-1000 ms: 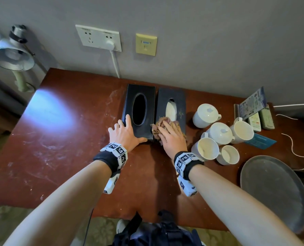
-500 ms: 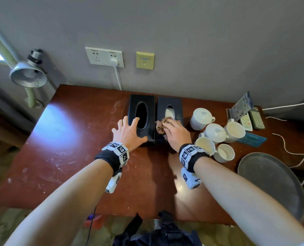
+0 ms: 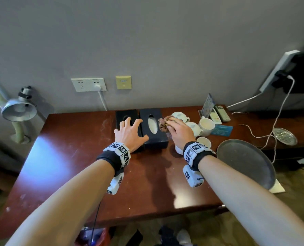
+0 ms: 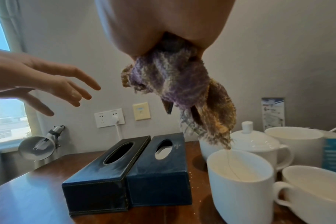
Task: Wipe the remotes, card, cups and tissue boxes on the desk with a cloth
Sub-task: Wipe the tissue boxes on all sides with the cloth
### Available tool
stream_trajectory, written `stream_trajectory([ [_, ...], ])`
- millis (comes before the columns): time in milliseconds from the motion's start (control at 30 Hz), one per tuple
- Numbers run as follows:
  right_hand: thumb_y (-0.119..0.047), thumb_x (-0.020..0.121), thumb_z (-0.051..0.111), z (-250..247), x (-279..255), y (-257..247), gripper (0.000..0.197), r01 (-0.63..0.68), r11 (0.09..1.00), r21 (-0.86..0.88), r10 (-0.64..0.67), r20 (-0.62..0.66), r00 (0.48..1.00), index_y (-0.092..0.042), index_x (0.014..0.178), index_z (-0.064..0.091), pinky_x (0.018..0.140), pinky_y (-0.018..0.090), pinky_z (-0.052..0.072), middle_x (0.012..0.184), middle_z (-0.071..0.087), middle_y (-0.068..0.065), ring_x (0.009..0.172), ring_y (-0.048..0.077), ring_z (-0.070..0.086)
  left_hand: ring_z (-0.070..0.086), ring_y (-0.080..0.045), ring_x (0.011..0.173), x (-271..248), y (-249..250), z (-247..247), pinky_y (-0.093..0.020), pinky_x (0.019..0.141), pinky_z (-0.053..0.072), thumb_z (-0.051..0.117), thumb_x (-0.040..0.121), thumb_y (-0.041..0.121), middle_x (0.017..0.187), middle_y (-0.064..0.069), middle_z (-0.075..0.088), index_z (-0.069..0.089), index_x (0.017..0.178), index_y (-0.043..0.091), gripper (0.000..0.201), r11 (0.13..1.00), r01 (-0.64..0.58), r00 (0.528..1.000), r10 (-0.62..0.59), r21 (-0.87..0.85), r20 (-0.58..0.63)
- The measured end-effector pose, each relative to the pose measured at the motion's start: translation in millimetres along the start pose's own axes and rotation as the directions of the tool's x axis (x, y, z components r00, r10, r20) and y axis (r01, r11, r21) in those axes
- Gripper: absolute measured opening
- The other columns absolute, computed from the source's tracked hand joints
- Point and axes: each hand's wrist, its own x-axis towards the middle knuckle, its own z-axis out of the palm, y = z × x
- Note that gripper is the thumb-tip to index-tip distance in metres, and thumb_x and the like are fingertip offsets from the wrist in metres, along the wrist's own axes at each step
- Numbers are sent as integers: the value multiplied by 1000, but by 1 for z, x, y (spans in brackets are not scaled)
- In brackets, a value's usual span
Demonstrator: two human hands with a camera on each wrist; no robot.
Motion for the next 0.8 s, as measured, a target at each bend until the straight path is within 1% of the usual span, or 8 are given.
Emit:
stream_trajectory([
  [100,-17,99,54,-25,-14,11,28,-15,1000,9,16,-29,999,-12,123,67,98,25,38,133,61,1,121,22,55,22,-33,144,-5,26,1,-56,108,33,62,84,57,158,-9,24,32,148,35,74,999,-40,999,40,10,1],
  [200,-18,98,55,-50,-29,31,28,-46,999,18,46,-28,999,-12,122,68,100,29,39,131,62,2,120,22,57,25,-33,142,-11,59,7,-53,108,32,61,85,57,157,-9,27,36,146,34,70,997,-81,997,81,10,-4],
  [300,-24,99,53,-75,-44,59,30,-109,994,-15,109,3,994,-16,125,67,100,27,38,133,61,0,123,19,54,31,-31,139,-16,94,18,-49,108,33,60,86,57,154,-7,33,40,144,34,66,991,-131,991,131,-5,-5],
  [400,-31,100,52,-100,-63,93,31,-152,987,-60,152,0,988,-20,125,66,98,33,45,132,62,-4,119,20,57,32,-31,139,-20,134,36,-45,110,33,59,86,58,154,-8,34,40,145,32,67,987,-160,986,161,-32,31],
  [467,-31,99,53,-115,-76,116,30,-172,983,-57,172,-7,985,-20,123,67,97,36,46,131,63,-4,118,20,59,33,-31,139,-22,162,49,-44,109,36,60,87,56,153,-8,35,40,146,31,68,985,-169,983,171,-39,67],
  [633,-30,99,53,-148,-101,174,30,-227,971,-73,230,25,973,-20,123,68,99,33,42,128,65,-2,119,19,58,36,-31,137,-27,230,82,-43,108,37,65,85,53,152,-8,38,41,146,31,69,979,-193,970,200,-65,134],
  [700,-28,99,52,-160,-108,195,29,-276,959,-59,279,36,960,-20,121,68,98,32,41,124,67,-1,117,21,59,34,-30,139,-28,250,96,-42,110,34,67,84,51,153,-8,37,40,147,31,71,978,-192,969,202,-79,144],
  [800,-28,98,50,-171,-118,226,27,-343,937,-60,346,46,937,-21,117,68,95,36,44,115,70,3,108,26,61,33,-29,140,-28,273,116,-42,112,32,68,85,48,154,-8,36,41,146,31,69,977,-186,965,201,-105,167],
])
